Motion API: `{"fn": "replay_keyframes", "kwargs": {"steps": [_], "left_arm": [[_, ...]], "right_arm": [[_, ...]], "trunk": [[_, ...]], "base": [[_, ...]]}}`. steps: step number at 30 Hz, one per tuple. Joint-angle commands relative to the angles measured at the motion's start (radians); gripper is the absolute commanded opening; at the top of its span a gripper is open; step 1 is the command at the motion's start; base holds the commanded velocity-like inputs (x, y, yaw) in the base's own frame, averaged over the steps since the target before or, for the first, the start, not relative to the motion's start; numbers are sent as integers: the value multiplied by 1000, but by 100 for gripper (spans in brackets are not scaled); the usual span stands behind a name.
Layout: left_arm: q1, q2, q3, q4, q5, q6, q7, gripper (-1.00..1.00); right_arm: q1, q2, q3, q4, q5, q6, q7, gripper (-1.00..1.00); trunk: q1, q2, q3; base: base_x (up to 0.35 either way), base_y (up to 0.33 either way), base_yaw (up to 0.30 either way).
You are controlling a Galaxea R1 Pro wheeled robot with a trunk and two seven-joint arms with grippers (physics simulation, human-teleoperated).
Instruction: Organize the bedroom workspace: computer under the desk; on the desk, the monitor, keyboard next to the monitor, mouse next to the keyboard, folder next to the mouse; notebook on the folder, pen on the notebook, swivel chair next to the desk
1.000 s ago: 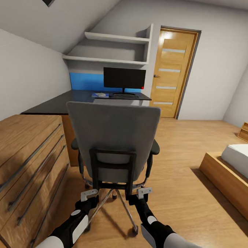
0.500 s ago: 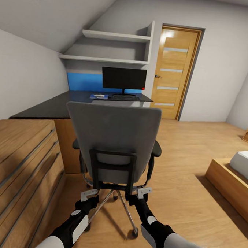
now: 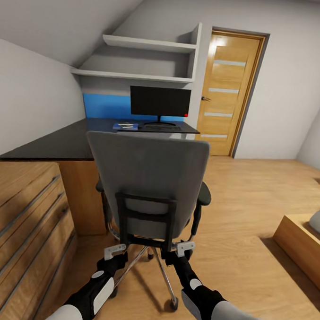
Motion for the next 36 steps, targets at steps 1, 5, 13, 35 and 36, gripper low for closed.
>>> {"fn": "replay_keyframes", "kwargs": {"steps": [1, 5, 13, 35, 36], "left_arm": [[0, 1, -2, 0, 5, -4, 8, 100], [-1, 1, -2, 1, 5, -4, 8, 100], [-1, 1, -1, 3, 5, -4, 8, 100], [0, 1, -2, 3, 5, -4, 8, 100], [0, 1, -2, 3, 5, -4, 8, 100]], "right_arm": [[-1, -1, -13, 2, -19, -6, -13, 100], [-1, 1, -13, 2, -19, -5, -13, 100], [-1, -1, -13, 2, -19, -6, -14, 100], [-1, -2, -15, 2, -20, -7, -15, 100], [-1, -2, -15, 2, -20, -7, -15, 100]], "trunk": [[0, 0, -1], [0, 0, -1], [0, 0, -1], [0, 0, -1], [0, 0, -1]], "base": [[321, 0, 0], [321, -33, 0], [320, -75, 0], [236, -97, 39], [196, -98, 0]]}}
